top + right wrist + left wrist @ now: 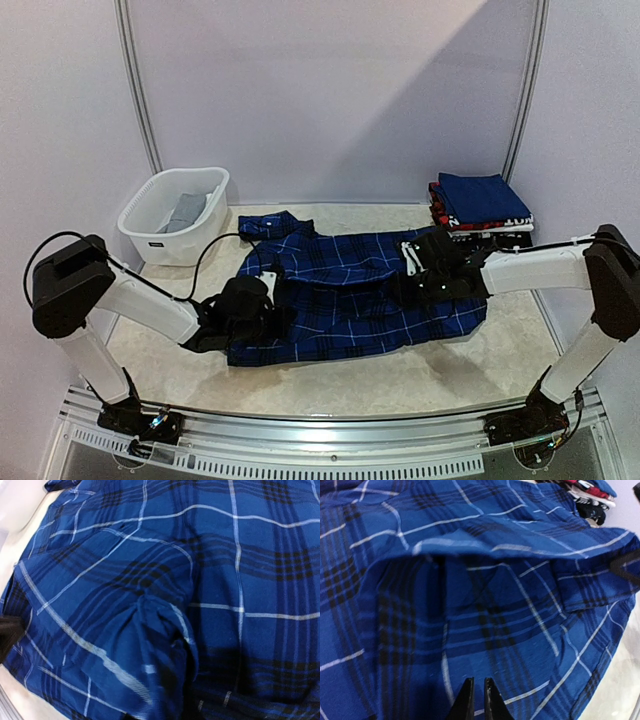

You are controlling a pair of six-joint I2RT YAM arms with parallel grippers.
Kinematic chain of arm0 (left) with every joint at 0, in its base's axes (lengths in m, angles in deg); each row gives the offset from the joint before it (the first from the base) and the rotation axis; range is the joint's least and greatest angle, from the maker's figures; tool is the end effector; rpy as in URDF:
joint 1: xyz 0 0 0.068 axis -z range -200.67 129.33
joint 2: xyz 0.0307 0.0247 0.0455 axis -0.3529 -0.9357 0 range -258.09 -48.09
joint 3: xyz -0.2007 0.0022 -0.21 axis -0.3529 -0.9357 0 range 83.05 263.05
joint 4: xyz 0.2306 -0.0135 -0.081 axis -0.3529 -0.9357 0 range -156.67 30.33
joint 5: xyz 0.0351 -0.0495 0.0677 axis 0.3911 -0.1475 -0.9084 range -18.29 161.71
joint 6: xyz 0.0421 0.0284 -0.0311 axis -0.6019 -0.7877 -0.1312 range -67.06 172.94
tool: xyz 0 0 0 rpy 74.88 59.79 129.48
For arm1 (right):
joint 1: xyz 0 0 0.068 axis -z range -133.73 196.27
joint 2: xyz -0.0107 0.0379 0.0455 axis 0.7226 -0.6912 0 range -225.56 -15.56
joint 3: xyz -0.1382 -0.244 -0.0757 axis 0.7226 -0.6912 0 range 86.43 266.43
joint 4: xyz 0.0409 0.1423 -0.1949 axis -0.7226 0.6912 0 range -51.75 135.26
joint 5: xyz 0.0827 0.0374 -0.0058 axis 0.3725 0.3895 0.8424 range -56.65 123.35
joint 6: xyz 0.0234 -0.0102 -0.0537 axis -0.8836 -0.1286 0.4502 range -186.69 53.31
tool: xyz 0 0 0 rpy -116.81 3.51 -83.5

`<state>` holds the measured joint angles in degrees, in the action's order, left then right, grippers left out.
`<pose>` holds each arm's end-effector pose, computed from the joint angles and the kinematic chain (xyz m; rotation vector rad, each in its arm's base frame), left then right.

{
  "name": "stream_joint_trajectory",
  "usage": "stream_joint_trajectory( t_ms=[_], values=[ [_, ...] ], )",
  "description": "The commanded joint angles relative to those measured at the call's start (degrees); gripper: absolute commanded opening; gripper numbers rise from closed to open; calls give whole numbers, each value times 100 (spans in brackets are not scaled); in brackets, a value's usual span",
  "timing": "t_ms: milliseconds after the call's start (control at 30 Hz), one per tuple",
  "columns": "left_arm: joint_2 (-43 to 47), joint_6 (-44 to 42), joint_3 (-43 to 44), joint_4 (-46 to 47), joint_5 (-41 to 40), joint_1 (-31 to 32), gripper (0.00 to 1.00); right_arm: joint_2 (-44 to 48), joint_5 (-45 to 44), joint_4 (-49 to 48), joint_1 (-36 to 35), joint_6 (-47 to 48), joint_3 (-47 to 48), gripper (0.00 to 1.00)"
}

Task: Fold and stack the mixed laundry pile
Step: Adjust the 1/3-folded shirt at the center of the board.

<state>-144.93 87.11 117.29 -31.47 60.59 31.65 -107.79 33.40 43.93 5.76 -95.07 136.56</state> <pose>0.1948 -0.2384 0.1536 0.2387 2.2208 -0.6474 0.2423 0.2071 0.2007 -0.2626 2.4664 0.5427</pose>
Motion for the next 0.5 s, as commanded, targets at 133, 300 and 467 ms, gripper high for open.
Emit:
stream_joint_trajectory(
  t_ms=[133, 300, 467],
  values=[
    [-159, 168, -419, 425, -206, -171, 2, 273, -1816, 1553, -51, 735, 931, 0],
    [-248, 237, -625, 691, -253, -254, 1, 720, -2618, 2251, -103, 1150, 1144, 0],
    [-187, 292, -761, 853, -261, -283, 0, 988, -3269, 2820, -216, 1084, 997, 0]
  ],
)
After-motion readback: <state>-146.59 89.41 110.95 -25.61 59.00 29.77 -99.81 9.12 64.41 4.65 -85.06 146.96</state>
